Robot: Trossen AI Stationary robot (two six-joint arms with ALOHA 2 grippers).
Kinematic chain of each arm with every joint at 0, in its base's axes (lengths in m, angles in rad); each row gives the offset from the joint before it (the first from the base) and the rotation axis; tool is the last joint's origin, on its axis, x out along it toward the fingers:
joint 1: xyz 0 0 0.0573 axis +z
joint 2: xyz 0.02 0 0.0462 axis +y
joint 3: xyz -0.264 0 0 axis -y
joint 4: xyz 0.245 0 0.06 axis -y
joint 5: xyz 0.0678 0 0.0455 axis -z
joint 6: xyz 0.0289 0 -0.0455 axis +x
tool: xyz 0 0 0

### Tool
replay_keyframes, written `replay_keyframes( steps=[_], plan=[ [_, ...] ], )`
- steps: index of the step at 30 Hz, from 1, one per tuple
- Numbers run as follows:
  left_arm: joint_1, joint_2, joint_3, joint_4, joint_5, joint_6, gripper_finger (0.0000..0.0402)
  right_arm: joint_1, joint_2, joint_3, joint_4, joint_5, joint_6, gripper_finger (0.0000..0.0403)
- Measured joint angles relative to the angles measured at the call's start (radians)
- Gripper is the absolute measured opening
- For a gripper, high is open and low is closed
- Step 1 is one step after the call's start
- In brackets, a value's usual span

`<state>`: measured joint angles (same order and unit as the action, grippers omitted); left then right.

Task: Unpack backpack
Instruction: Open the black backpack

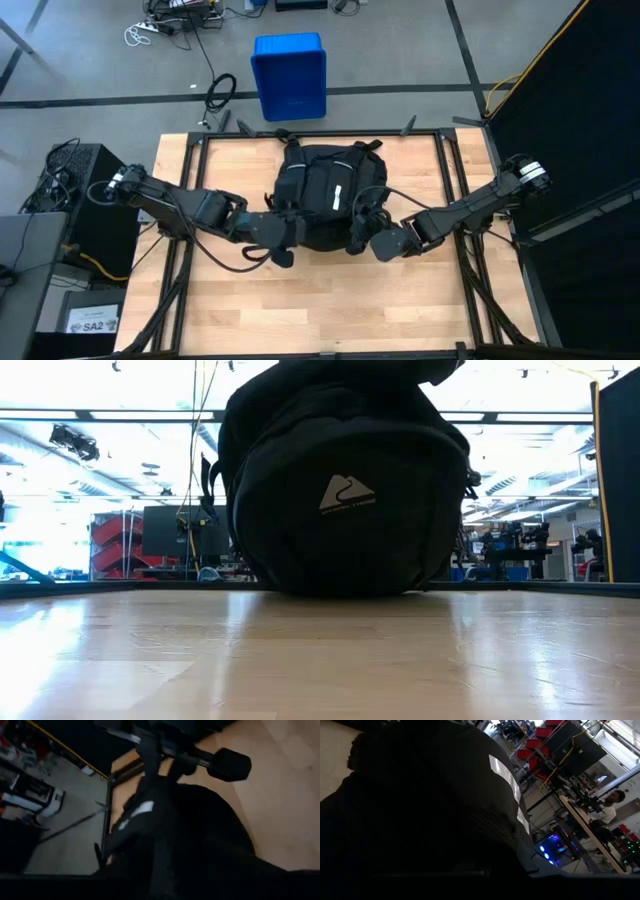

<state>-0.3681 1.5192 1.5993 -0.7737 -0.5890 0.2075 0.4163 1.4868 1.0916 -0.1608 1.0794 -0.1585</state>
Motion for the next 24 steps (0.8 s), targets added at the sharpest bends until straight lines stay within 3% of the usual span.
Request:
replay_keyframes(
  steps=[7,12,19,24],
  plan=[
    [0.016,0.067,-0.032,-0.002,-0.072,-0.033,0.0292,0.000,0.000,0.000,0.001,-0.001,0.000,0.0000],
    [0.039,0.142,-0.032,0.072,-0.093,-0.029,0.0330,0.000,0.000,-0.001,0.000,-0.015,-0.002,0.0000],
    [0.094,0.241,-0.032,0.077,-0.163,-0.024,0.0310,0.000,0.000,-0.002,0.006,-0.028,-0.007,0.0000],
    [0.102,0.265,-0.032,0.074,-0.188,0.010,0.0215,0.000,0.000,-0.002,0.003,-0.055,-0.007,0.0000]
  ],
)
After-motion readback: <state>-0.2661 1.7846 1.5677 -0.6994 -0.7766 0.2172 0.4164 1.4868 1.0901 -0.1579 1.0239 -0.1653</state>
